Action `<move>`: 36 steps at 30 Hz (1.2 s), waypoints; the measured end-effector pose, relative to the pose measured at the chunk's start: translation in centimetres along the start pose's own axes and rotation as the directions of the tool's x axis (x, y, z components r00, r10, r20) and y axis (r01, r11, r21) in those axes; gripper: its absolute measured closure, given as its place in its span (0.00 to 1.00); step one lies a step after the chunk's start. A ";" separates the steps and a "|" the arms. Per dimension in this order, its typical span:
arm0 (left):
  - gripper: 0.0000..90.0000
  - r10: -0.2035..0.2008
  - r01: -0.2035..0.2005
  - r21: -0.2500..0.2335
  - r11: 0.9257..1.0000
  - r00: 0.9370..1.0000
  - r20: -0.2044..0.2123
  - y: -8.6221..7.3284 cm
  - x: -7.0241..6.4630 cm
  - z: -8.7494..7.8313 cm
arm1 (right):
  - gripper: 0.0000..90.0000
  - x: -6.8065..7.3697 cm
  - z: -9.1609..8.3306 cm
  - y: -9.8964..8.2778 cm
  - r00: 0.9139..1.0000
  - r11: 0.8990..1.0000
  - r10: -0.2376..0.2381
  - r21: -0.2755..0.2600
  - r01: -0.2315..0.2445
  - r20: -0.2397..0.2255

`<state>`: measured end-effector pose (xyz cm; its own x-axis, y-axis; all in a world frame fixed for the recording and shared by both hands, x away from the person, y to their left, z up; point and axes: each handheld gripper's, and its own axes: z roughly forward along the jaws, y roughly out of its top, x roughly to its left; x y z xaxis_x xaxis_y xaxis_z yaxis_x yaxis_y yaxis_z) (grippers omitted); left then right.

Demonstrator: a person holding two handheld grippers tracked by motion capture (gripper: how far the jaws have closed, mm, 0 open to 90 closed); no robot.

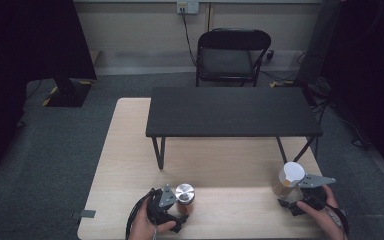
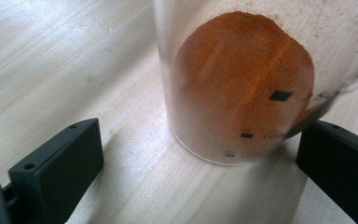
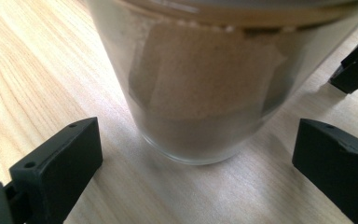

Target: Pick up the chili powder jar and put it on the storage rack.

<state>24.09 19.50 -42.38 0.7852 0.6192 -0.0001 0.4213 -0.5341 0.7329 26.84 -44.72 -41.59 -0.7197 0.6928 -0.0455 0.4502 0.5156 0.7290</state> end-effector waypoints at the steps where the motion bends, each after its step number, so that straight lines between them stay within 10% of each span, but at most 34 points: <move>1: 0.00 -0.001 0.001 0.000 1.000 1.000 0.000 0.0 0.0 0.0 | 0.01 -0.1 0.0 0.0 1.000 1.000 0.004 0.002 -0.004 -0.002; 36: 0.02 -0.045 0.046 -0.048 0.998 0.999 0.019 -0.4 0.3 -0.3 | 0.00 -0.3 0.1 0.1 1.000 1.000 0.012 0.007 -0.012 -0.010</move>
<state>23.98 20.07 -42.44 0.7739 0.6316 -0.0458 0.4343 -0.4767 0.7643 27.13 -44.84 -41.54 -0.7193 0.6940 -0.0303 0.4623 0.5108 0.7248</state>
